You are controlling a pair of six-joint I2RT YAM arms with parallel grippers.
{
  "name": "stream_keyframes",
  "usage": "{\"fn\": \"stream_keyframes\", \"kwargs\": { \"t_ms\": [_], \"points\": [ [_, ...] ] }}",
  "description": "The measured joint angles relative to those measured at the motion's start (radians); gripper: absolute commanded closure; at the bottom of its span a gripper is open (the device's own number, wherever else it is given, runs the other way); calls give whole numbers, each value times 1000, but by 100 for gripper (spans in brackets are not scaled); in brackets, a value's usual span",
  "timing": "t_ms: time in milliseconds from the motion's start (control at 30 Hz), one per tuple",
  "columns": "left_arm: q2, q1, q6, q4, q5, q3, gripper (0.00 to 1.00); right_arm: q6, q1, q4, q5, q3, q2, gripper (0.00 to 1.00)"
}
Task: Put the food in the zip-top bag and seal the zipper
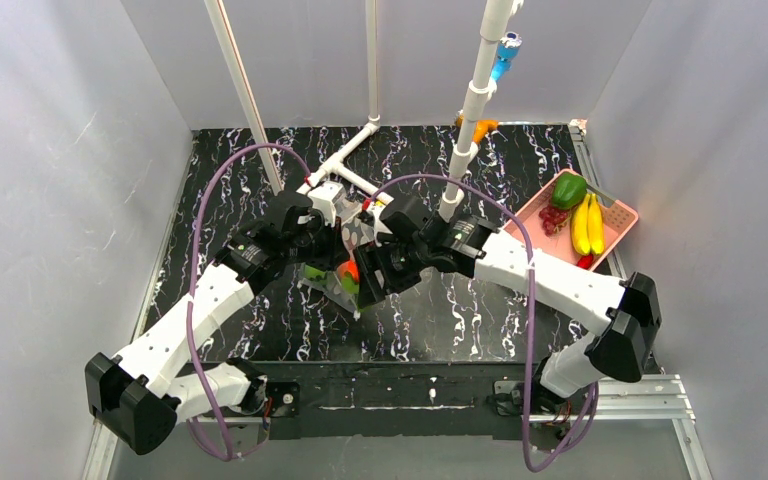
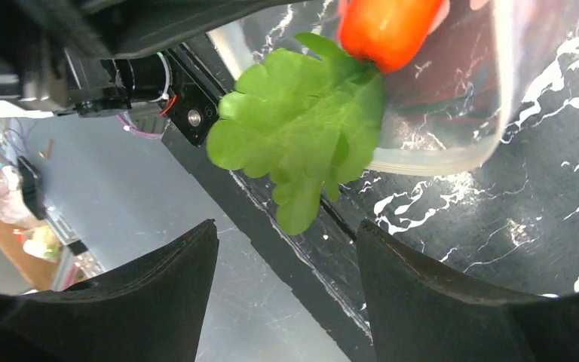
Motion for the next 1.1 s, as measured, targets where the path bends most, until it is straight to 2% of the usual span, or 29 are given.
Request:
{"fn": "stream_keyframes", "kwargs": {
  "t_ms": [200,433,667,800,900,1067,1100],
  "points": [
    [0,0,0,0,1,0,100,-39,65,89,79,-31,-20,33],
    [0,0,0,0,1,0,100,-94,71,242,159,-131,-18,41],
    [0,0,0,2,8,0,100,-132,71,344,237,-130,40,65],
    [-2,0,0,2,13,0,100,-125,71,357,285,-131,61,90],
    [-9,0,0,3,21,0,100,-101,71,380,323,-146,59,99],
    [-15,0,0,7,33,0,100,-43,44,425,328,-175,59,98],
    [-15,0,0,8,34,0,100,-31,32,434,317,-175,59,92]
  ]
}}
